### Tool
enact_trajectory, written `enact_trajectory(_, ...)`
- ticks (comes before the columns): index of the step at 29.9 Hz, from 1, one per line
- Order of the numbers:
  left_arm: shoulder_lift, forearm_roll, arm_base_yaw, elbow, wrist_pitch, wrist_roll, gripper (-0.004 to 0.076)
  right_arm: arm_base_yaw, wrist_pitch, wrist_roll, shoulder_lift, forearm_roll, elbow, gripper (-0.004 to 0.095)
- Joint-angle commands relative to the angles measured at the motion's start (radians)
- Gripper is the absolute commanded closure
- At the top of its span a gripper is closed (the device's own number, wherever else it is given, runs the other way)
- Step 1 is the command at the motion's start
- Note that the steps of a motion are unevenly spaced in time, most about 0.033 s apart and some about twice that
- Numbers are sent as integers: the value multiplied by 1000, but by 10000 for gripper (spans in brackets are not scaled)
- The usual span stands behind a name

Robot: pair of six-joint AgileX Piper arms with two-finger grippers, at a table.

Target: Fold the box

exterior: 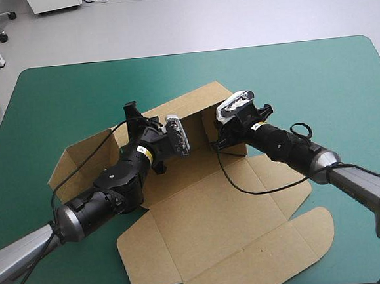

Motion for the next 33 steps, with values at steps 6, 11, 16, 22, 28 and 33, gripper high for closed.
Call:
enact_trajectory(6, -28, 26, -5, -27, -17, -37, 738, 16, -94, 9, -15, 7, -33, 644)
enact_trajectory(11, -28, 26, -5, -27, -17, -44, 738, 20, -66, 16, -15, 11, -33, 928)
enact_trajectory(16, -28, 26, -5, -27, -11, -44, 738, 20, -60, 19, -15, 11, -33, 930)
enact_trajectory(22, -28, 30, -5, -27, 10, -46, 737, 20, -60, 20, -15, 13, -33, 930)
enact_trajectory(28, -41, 26, -24, -27, 29, -46, 633, 20, -73, 33, -15, 13, -33, 930)
enact_trajectory(33, -67, 12, -81, -27, 53, -54, 439, 20, -79, 39, -15, 13, -33, 930)
